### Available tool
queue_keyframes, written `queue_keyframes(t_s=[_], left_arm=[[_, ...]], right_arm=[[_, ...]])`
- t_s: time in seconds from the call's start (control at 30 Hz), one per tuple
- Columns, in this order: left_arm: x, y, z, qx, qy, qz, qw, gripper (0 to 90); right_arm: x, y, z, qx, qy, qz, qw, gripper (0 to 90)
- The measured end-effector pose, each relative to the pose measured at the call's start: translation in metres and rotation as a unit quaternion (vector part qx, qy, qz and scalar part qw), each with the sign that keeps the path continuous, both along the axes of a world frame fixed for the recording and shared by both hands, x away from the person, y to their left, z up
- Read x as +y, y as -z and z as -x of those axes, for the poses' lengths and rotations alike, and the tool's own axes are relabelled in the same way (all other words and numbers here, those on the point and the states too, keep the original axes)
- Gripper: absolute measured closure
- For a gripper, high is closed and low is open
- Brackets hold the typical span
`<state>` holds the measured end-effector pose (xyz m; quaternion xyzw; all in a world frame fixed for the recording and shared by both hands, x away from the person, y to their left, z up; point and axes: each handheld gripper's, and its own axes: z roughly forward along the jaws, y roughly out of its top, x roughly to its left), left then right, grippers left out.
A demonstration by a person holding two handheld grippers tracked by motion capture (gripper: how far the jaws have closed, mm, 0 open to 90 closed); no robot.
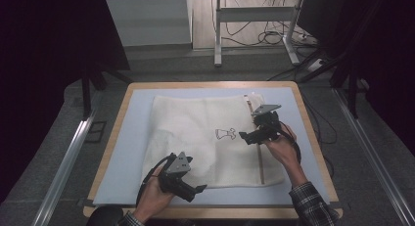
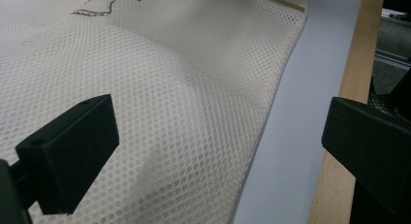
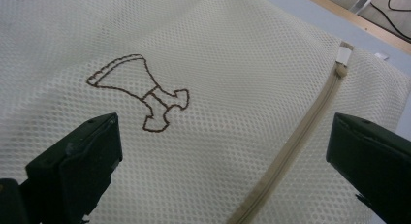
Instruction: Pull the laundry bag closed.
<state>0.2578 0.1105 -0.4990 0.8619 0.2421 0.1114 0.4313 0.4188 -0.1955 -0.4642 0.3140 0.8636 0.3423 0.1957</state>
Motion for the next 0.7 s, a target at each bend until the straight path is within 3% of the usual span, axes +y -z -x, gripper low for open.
queue_keyframes(t_s=[0.27,0.7], left_arm=[[0.006,-0.001,0.001,-0.004,-0.009,-0.005,0.9999,0.0],[0.024,-0.004,0.005,-0.009,-0.03,-0.003,0.9995,0.0]], right_arm=[[0.001,-0.004,0.015,-0.002,-0.001,-0.019,0.9998,0.0],[0.001,-0.007,0.039,-0.011,-0.001,-0.024,0.9997,0.0]])
